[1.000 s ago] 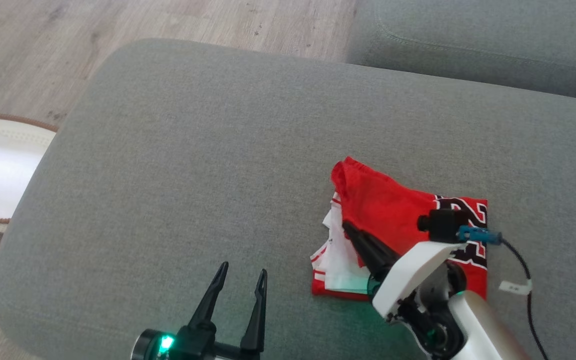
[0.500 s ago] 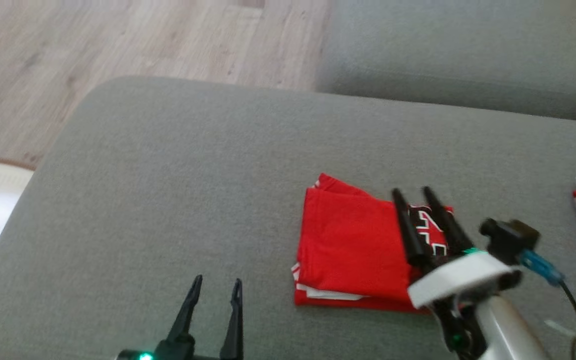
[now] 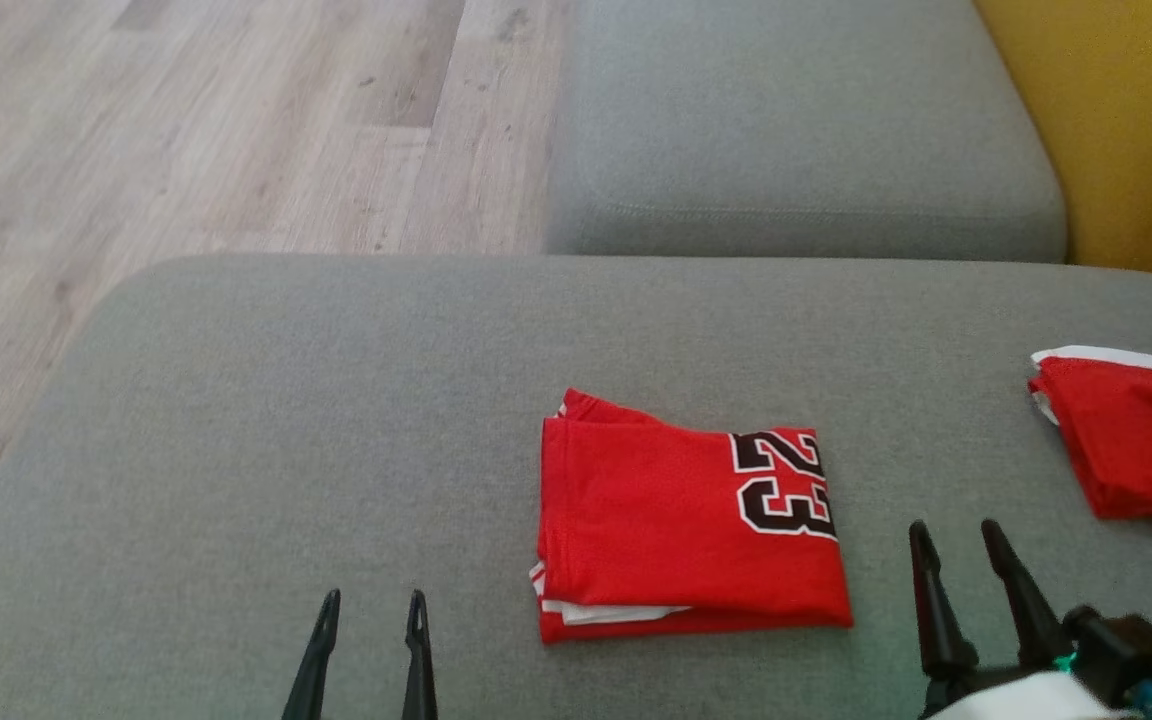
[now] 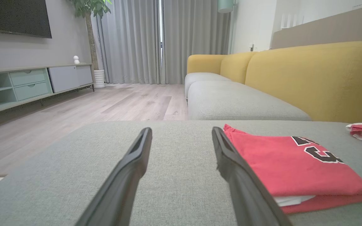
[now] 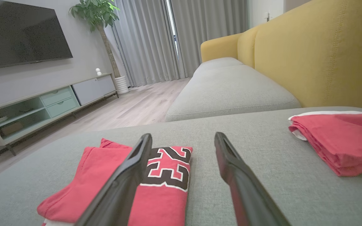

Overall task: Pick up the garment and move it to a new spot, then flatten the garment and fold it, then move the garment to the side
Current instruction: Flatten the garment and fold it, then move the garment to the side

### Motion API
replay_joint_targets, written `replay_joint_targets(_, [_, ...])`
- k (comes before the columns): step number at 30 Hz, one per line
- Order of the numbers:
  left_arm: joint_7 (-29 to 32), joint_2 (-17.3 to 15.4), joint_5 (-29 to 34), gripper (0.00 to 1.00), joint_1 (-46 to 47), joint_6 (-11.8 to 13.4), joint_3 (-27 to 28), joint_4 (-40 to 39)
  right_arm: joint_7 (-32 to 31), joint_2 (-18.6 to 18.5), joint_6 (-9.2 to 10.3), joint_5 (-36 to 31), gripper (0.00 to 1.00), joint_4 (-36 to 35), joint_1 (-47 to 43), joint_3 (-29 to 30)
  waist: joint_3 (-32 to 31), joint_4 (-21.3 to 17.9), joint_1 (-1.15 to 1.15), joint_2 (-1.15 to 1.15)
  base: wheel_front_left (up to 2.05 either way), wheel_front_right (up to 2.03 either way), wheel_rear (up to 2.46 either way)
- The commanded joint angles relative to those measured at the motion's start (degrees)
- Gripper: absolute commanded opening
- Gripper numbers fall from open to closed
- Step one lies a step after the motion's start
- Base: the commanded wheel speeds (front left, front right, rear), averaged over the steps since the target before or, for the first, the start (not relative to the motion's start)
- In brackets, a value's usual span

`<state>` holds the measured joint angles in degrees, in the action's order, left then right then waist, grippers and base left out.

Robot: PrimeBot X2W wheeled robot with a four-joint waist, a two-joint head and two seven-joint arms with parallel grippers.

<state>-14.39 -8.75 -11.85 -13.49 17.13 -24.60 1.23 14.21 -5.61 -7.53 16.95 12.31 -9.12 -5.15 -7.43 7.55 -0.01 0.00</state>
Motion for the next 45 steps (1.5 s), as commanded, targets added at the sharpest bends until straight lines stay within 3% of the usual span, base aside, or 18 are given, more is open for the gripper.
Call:
replay_joint_targets(1, [-0.6, 0.3, 1.0, 1.00, 1.9, 0.2, 2.1, -2.2, 0.8, -0.1, 0.04, -1.1, 1.00, -2.4, 1.5, -1.0, -0.8, -0.7, 0.01, 0.00, 0.00, 0.00, 0.00])
replay_joint_targets(9, [-0.6, 0.4, 3.4, 1.00, -1.1, -1.2, 2.8, -2.2, 0.8, 1.2, 0.04, -3.1, 1.00, -3.5, -2.5, -1.4, -2.4, -1.8, 0.01, 0.00, 0.00, 0.00, 0.00])
replay_joint_targets(29, [-0.6, 2.2, 4.2, 1.00, -1.9, -3.9, 5.6, -0.4, 0.8, 1.6, 0.04, -4.2, 1.00, -2.8, -2.3, -1.8, -2.7, -3.0, 0.01, 0.00, 0.00, 0.00, 0.00])
replay_joint_targets(45, [-0.6, 3.3, 5.2, 1.00, -0.8, -5.7, 6.2, -0.1, 0.8, 2.1, 0.04, -3.2, 1.00, -0.1, -0.8, -1.5, 0.8, -1.6, 0.01, 0.00, 0.00, 0.00, 0.00])
